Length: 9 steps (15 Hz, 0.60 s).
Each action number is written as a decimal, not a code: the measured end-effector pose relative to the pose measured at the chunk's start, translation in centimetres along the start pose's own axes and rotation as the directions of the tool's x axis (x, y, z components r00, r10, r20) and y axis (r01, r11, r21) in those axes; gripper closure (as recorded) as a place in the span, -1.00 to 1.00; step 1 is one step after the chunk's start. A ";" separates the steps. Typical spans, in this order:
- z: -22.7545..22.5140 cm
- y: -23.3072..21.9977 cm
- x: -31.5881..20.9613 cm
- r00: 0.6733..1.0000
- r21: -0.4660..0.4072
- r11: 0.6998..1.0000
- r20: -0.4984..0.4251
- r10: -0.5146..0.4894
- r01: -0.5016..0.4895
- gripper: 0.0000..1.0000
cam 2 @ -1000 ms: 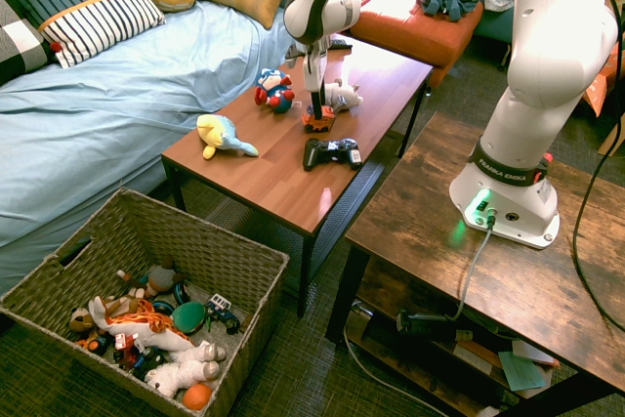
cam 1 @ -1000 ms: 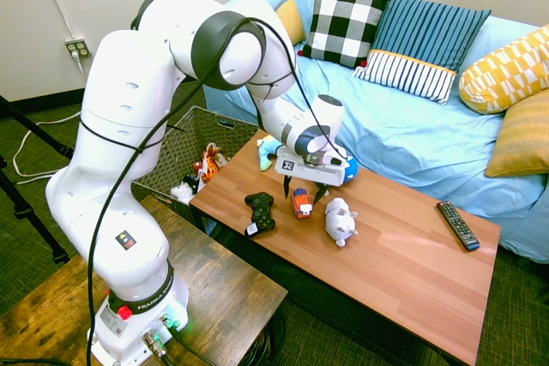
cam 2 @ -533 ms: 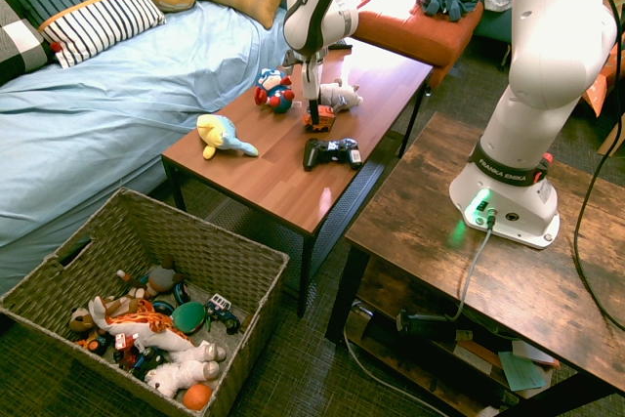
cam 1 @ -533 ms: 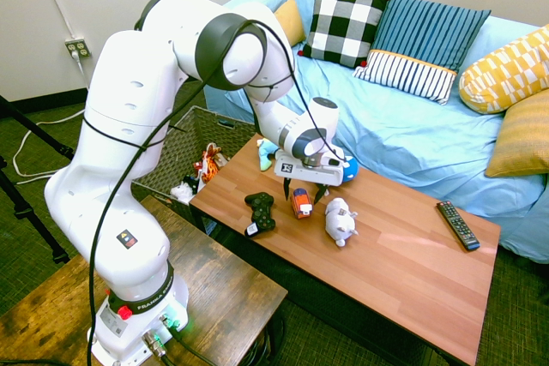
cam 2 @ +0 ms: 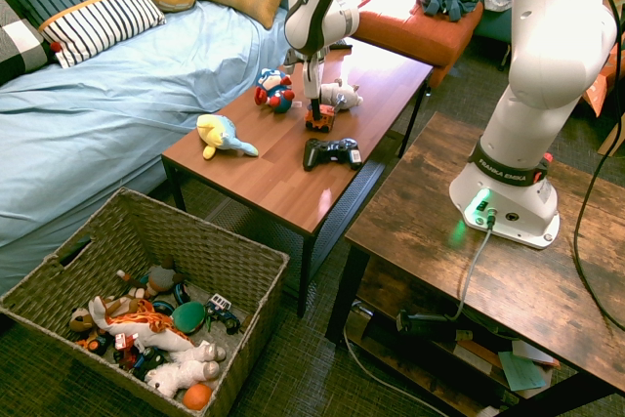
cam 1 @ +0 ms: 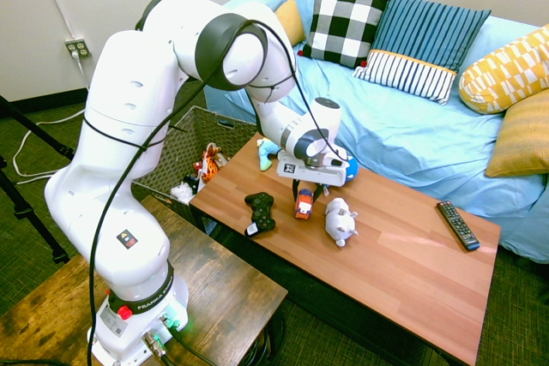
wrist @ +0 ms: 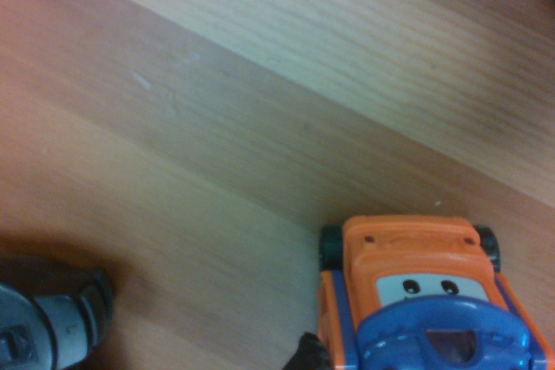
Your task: Put the toy car in the basket
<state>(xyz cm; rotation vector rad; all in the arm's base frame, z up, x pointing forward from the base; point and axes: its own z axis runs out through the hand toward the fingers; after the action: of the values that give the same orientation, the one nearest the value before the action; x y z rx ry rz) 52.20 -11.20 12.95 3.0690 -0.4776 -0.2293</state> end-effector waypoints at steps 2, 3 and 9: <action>-3.1 0.3 -0.1 1.000 0.013 1.000 -0.030 0.010 -0.010 1.00; -5.3 0.0 -0.7 0.999 0.028 1.000 -0.039 0.012 -0.011 1.00; -20.7 -21.0 -13.0 0.981 0.027 0.990 -0.137 -0.134 0.138 1.00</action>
<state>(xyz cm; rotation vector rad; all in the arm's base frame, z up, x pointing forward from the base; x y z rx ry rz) 49.30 12.85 34.23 3.1278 -0.2690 -0.0147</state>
